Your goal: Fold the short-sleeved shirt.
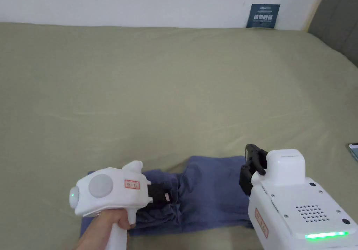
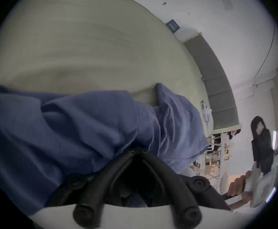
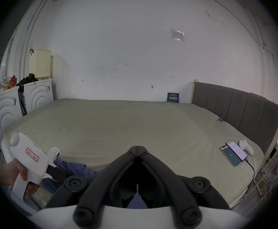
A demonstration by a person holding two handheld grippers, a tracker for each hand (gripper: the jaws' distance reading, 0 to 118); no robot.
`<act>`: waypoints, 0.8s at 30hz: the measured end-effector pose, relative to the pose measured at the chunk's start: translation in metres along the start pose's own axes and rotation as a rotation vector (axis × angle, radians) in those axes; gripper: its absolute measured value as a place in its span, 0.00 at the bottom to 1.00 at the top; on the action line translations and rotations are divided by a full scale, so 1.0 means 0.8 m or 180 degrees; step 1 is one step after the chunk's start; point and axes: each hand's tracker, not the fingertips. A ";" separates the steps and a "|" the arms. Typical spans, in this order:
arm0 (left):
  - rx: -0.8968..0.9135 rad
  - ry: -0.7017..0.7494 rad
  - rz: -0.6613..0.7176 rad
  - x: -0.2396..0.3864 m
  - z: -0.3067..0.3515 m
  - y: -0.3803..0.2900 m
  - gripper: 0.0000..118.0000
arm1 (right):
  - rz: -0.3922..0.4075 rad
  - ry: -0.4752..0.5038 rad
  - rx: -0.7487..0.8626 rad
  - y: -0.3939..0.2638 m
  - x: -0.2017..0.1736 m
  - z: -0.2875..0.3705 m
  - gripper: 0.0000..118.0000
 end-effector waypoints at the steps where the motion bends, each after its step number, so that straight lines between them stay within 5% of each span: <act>1: 0.0010 -0.0017 -0.0034 -0.003 0.001 -0.001 0.00 | 0.0002 0.0003 -0.0008 0.000 0.000 0.000 0.00; 10: 0.0488 -0.0373 -0.0095 -0.003 0.132 0.011 0.00 | 0.0008 0.0039 0.0082 0.011 -0.016 0.000 0.00; 15: 0.0679 0.0282 0.0005 -0.066 0.207 0.013 0.00 | 0.0030 0.0092 0.0134 0.016 -0.028 -0.002 0.00; 20: 0.0465 0.0147 0.0308 -0.118 0.208 0.000 0.03 | 0.0065 0.0126 0.0133 0.017 -0.036 -0.004 0.00; 21: 0.0461 0.0122 0.0296 -0.121 0.206 -0.002 0.26 | 0.0077 0.0126 0.0125 0.017 -0.037 -0.005 0.00; 23: 0.0363 -0.0007 0.0285 -0.127 0.200 -0.002 0.98 | 0.0099 0.0120 0.0116 0.017 -0.037 -0.006 0.00; 24: 0.0297 -0.0079 0.0305 -0.125 0.192 -0.003 0.98 | 0.0104 0.0116 0.0115 0.018 -0.037 -0.006 0.00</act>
